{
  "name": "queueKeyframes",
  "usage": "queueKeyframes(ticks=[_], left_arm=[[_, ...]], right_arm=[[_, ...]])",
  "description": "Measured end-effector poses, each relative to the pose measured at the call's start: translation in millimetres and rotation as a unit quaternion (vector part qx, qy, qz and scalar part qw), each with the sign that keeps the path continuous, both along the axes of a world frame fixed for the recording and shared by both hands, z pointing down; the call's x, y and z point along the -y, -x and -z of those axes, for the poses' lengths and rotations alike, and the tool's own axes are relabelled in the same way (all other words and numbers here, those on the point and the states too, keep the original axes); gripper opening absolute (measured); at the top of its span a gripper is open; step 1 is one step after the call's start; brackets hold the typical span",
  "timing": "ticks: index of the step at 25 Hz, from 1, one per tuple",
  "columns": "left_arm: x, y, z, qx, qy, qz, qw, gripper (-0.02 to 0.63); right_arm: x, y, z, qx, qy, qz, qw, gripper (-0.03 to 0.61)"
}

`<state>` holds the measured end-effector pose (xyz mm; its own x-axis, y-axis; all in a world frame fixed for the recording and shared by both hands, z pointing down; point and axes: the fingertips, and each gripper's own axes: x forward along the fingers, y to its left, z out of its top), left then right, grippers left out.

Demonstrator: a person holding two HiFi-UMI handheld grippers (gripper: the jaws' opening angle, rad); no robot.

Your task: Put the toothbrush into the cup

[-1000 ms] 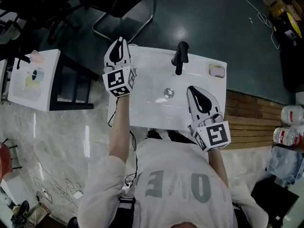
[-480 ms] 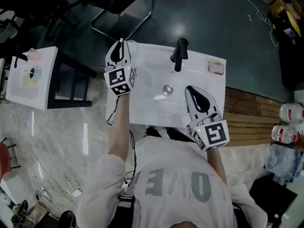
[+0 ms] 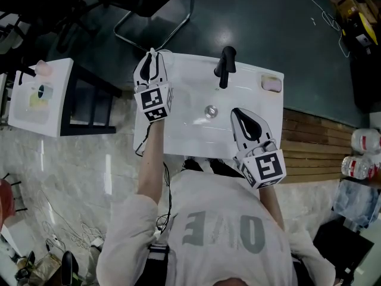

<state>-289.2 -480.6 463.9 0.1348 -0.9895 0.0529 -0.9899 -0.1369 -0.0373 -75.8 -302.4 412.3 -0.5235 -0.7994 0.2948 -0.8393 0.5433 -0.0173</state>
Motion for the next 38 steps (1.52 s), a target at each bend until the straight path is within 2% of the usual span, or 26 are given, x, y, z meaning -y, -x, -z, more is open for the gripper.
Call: queueKeyframes(ticks=[13, 23, 27, 31, 35, 38], left_arm=[[-4.9, 5.0, 13.3, 0.013, -0.016, 0.011, 0.9997, 0.061], [-4.4, 25.2, 91.2, 0.035, -0.088, 0.022, 0.9953, 0.061], [-27.1, 26.5, 147.5, 0.050, -0.143, 0.021, 0.9882, 0.061], [-63.0, 23.8, 190.7, 0.028, -0.183, 0.024, 0.9825, 0.060], [-121.9, -6.6, 209.1, 0.011, -0.184, -0.005, 0.9828, 0.058], [-155.4, -31.1, 196.7, 0.013, -0.171, -0.014, 0.9851, 0.046]], right_arm=[[-0.5, 2.0, 1.1, 0.003, 0.000, 0.014, 1.000, 0.034], [11.9, 17.9, 6.3, 0.016, -0.012, 0.035, 0.999, 0.034], [17.4, 28.9, 12.7, 0.019, -0.027, 0.053, 0.998, 0.034], [29.5, 39.0, 18.7, 0.032, -0.044, 0.060, 0.997, 0.034], [27.0, 41.4, 39.7, 0.046, -0.063, 0.062, 0.995, 0.034], [22.8, 42.8, 47.5, 0.054, -0.079, 0.071, 0.993, 0.034]])
